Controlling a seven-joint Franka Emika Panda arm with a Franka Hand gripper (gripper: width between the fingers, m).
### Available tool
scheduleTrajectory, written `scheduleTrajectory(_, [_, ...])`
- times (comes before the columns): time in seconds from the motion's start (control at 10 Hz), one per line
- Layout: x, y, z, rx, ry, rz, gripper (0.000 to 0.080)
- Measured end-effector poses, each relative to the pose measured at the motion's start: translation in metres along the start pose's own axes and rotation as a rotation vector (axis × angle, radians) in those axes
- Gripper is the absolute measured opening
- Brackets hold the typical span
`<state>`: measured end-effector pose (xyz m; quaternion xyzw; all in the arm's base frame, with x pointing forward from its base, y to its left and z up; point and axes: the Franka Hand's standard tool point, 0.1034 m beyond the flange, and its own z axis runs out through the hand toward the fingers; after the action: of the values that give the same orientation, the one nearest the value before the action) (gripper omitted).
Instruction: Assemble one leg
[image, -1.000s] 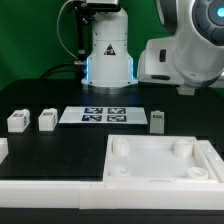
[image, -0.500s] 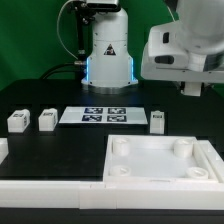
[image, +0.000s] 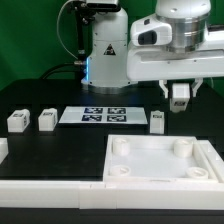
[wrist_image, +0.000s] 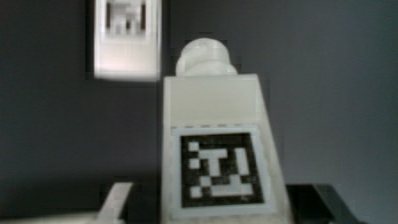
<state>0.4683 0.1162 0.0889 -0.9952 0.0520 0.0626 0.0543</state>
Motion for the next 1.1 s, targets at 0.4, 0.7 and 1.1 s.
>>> scheduleTrajectory(0.4, [0.032, -0.012, -0.030, 0.018, 0.195, -0.036, 0.0294])
scheduleTrajectory(0.7, [0.031, -0.011, -0.028, 0.018, 0.193, -0.034, 0.0294])
scheduleTrajectory(1.1, [0.073, -0.002, -0.040, 0.019, 0.195, -0.103, 0.0294])
